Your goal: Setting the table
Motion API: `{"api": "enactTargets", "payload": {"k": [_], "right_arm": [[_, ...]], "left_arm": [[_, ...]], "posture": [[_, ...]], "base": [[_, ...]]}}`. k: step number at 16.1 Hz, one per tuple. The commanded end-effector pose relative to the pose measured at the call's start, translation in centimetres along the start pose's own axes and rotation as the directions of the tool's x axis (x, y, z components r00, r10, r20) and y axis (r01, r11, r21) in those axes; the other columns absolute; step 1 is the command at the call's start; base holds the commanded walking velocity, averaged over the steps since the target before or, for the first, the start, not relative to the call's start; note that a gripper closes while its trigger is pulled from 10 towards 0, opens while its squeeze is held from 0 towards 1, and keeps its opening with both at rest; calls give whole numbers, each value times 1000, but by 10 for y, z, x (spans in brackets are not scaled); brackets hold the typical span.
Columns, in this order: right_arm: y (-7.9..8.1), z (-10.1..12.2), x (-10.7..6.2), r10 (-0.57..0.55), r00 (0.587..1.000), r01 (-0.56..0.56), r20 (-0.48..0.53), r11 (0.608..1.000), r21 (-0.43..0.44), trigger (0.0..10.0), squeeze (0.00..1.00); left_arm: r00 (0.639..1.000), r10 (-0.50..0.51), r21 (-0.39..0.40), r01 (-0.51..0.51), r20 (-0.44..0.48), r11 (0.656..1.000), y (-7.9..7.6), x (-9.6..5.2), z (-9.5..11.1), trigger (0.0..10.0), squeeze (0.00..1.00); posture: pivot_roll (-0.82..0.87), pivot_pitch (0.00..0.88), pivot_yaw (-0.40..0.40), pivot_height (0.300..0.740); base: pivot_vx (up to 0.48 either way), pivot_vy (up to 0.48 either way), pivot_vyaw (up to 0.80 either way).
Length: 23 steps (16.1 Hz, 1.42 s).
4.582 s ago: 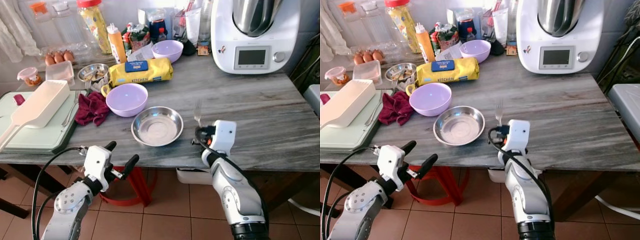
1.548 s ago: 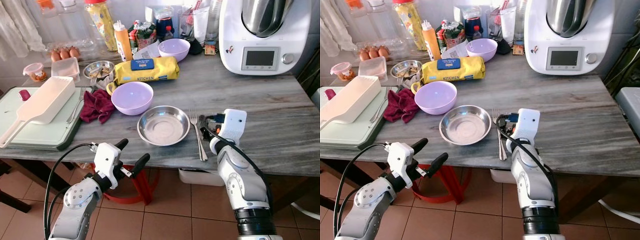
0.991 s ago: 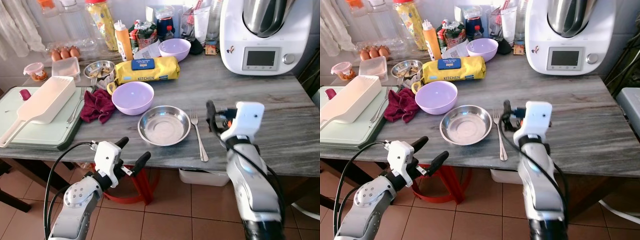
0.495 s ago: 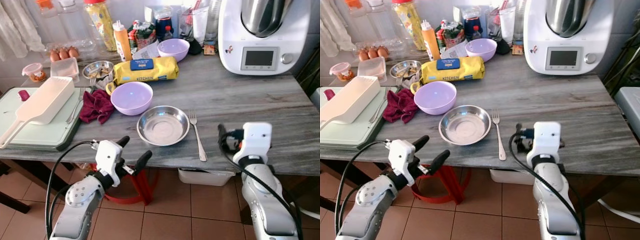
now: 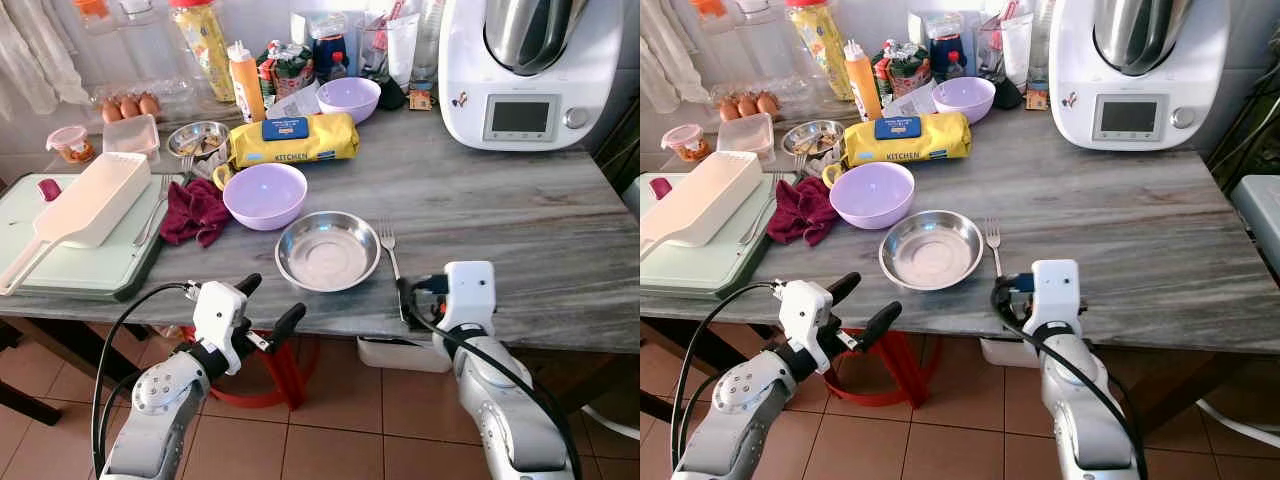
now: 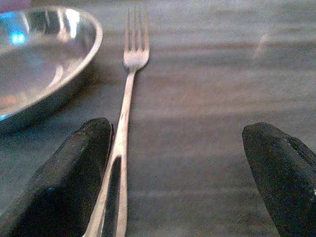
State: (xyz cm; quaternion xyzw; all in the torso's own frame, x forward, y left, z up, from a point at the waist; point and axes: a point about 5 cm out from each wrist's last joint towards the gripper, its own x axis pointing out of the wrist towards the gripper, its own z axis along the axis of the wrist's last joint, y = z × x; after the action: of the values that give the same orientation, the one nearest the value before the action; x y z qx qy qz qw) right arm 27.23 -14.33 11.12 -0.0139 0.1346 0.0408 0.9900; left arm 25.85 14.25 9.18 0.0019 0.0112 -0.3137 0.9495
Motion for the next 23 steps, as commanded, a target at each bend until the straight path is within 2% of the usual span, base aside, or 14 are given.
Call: {"api": "enactTargets", "payload": {"k": [1,4,6,7,9,11,15,17,20,23], "right_arm": [[1,-5,-1,6,999,-7,-41,1000,-6,10000,1000],[-5,-8,-3,-26,997,24,-74,999,-26,10000,980],[-8,-5,-6,-35,997,32,-69,998,-50,10000,271],[-9,-5,-7,-40,996,35,-76,998,-59,10000,0],[-9,-2,-7,-45,998,41,-39,994,-99,10000,0],[-10,5,-7,-53,998,55,23,996,-75,10000,0],[-11,11,-6,-74,995,78,61,995,-68,10000,0],[-17,8,-8,-103,994,105,26,987,-120,10000,0],[-24,-2,-14,-133,990,124,-50,981,-146,10000,0],[-22,-8,-17,-115,990,104,-84,987,-124,10000,0]], "left_arm": [[1000,3,11,-3,-13,1000,2,-4,0,10000,0],[1000,4,11,-4,-17,1000,3,-5,0,10000,0],[1000,0,7,0,-20,1000,2,-5,-2,10000,0],[1000,-4,5,4,-21,1000,1,-4,-2,10000,0],[1000,-5,6,5,-21,1000,2,-4,-2,10000,0],[1000,-5,6,6,-22,1000,1,-4,-2,10000,0],[1000,-4,4,4,-24,1000,0,-5,-2,10000,0],[1000,-4,5,4,-25,1000,1,-5,-2,10000,0],[1000,-4,5,4,-26,1000,0,-5,-2,10000,0],[1000,-9,5,9,-29,1000,1,-5,-2,10000,0]], "posture": [[-116,79,92,740],[-119,78,94,740],[-121,80,97,740],[-125,81,96,740],[-126,82,97,740],[-124,84,98,740],[-122,83,97,740],[-122,84,96,740],[-122,84,96,740],[-124,85,101,740]], "base": [[0,0,0],[0,0,0],[0,0,0],[0,0,0],[0,0,0],[0,0,0],[0,0,0],[0,0,0],[0,0,0],[0,0,0]]}}
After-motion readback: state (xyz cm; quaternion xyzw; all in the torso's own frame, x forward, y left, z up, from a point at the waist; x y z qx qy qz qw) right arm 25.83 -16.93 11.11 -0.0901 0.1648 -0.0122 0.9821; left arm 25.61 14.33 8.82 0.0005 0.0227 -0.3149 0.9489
